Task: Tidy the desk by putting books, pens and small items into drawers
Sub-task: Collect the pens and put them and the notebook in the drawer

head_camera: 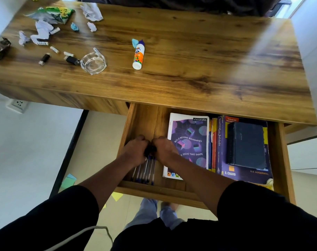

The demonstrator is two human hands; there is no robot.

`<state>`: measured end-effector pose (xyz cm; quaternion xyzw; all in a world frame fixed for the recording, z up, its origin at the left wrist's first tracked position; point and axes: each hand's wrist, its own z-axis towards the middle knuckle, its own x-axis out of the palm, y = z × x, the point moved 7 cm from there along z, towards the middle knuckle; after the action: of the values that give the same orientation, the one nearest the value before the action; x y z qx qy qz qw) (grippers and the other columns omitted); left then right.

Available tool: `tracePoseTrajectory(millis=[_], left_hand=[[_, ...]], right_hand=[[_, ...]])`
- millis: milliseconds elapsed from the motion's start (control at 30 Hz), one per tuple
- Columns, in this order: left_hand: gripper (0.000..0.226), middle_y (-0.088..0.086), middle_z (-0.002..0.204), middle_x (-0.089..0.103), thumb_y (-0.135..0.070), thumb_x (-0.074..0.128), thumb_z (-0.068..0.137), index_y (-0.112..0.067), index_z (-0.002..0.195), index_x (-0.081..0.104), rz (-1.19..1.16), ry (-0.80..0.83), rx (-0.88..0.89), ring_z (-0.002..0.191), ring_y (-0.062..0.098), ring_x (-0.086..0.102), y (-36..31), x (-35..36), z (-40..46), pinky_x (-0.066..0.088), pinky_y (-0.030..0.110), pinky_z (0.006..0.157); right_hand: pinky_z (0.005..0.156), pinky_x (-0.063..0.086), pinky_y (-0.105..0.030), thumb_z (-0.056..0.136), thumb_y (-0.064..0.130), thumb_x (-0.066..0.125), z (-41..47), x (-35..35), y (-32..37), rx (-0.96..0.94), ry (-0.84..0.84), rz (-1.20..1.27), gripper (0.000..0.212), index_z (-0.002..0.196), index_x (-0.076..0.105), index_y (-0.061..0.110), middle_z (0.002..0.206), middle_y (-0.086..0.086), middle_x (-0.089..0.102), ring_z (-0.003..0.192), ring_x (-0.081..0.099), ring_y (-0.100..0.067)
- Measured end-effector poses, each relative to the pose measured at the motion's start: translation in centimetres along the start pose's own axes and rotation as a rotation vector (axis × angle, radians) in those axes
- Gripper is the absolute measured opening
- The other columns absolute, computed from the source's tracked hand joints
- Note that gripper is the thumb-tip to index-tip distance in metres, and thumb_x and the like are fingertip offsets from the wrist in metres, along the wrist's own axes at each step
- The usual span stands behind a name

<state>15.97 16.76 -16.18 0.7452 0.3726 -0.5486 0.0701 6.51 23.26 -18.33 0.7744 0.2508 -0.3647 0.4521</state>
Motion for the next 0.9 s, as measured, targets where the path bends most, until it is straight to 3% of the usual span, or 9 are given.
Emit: tracePoseTrajectory(millis=[200,333,433,600,900], left_hand=[[0.042,-0.001,0.125,0.059,-0.032,0.082,0.079,-0.023,0.119,0.070,-0.044,-0.010,-0.021,0.107,0.020,0.064,-0.1,-0.1,0.2,0.056,0.038,0.093],[0.036,0.000,0.125,0.058,-0.019,0.080,0.082,-0.022,0.116,0.071,-0.010,-0.037,-0.026,0.105,0.019,0.064,0.1,-0.1,0.0,0.058,0.036,0.091],[0.037,0.000,0.124,0.057,-0.012,0.078,0.082,-0.021,0.117,0.069,0.002,-0.056,-0.026,0.103,0.018,0.064,0.1,-0.2,0.1,0.059,0.034,0.088],[0.035,-0.003,0.120,0.059,-0.016,0.079,0.081,-0.025,0.114,0.070,-0.008,-0.061,-0.031,0.103,0.016,0.063,0.1,-0.3,0.0,0.057,0.034,0.089],[0.029,0.001,0.117,0.061,-0.026,0.080,0.083,-0.022,0.111,0.071,-0.035,-0.059,-0.055,0.101,0.019,0.065,0.1,-0.4,0.0,0.057,0.034,0.087]], right_hand=[[0.080,0.058,-0.037,0.092,0.014,0.070,0.0,-0.1,0.2,0.000,-0.022,-0.028,0.017,0.109,0.072,0.012,0.111,-0.014,0.064,0.097,0.066,-0.032],[0.077,0.056,-0.033,0.091,0.009,0.069,-0.1,-0.1,0.2,0.007,-0.019,-0.028,0.018,0.108,0.074,0.012,0.110,-0.012,0.066,0.096,0.067,-0.030],[0.080,0.060,-0.035,0.090,0.008,0.070,-0.1,-0.3,0.4,0.006,-0.008,-0.017,0.019,0.108,0.074,0.012,0.109,-0.011,0.068,0.095,0.068,-0.029],[0.083,0.061,-0.042,0.089,0.003,0.067,-0.1,-0.6,0.3,0.030,0.003,-0.023,0.017,0.104,0.073,0.008,0.108,-0.015,0.068,0.096,0.069,-0.033],[0.086,0.060,-0.043,0.094,0.000,0.056,-0.4,-1.1,-0.1,0.083,0.024,0.007,0.022,0.106,0.073,0.005,0.109,-0.019,0.069,0.100,0.069,-0.036]])
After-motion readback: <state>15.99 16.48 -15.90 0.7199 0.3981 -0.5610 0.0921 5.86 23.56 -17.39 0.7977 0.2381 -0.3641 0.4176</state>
